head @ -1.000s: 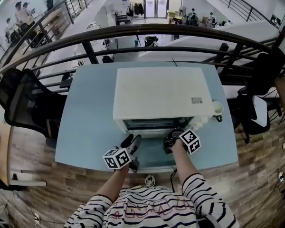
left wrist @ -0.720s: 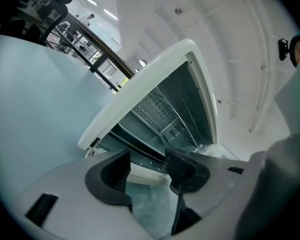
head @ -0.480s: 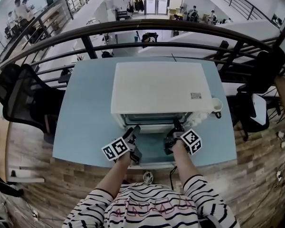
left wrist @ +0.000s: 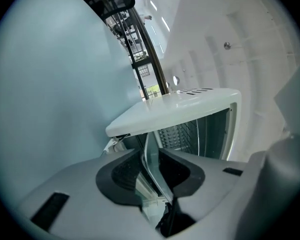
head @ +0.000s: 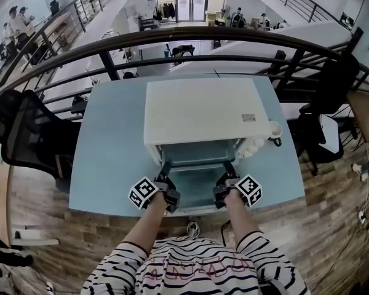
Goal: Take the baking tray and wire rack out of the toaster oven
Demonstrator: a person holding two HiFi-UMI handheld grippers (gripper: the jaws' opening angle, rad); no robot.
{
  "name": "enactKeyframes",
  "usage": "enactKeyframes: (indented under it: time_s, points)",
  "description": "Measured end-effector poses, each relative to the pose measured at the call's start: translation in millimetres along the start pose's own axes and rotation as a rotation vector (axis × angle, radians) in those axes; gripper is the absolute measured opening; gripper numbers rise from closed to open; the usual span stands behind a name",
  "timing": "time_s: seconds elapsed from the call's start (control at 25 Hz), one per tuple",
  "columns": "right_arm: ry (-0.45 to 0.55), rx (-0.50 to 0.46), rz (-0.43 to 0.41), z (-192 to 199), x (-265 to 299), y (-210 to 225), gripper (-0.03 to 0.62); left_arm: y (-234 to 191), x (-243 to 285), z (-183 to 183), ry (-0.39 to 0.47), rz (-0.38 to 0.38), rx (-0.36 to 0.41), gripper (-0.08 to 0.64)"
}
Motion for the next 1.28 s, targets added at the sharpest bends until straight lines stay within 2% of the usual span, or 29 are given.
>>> enactKeyframes:
  time_s: [0.08, 0.36, 0.64, 1.04, 1.28]
  points:
    - [0.005, 0.000, 0.001, 5, -8, 2, 0.064, -6, -6, -1, -0.012, 0.009, -0.019, 0.072]
    - [0.039, 0.009, 0.003, 13, -41, 8, 0.063, -10, -33, 15, -0.111, 0.051, -0.030, 0.058]
    - [0.092, 0.018, -0.002, 28, -82, 4, 0.060, -3, -66, 22, -0.187, 0.093, 0.071, 0.055]
    - [0.190, 0.024, 0.015, 50, -131, -4, 0.057, -3, -103, 30, -0.289, 0.143, 0.093, 0.055]
    - [0.247, 0.046, 0.037, 79, -170, 0, 0.057, -8, -129, 28, -0.364, 0.173, 0.121, 0.055]
Point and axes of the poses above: the fingertips, and each gripper's own axes: x forward along the fingers, y to its right, z out of its underside, the point moved 2 cm from there along -x, backward along the fingers, and after that the axes turned 2 degrees about -z, right-handed, at the moved point
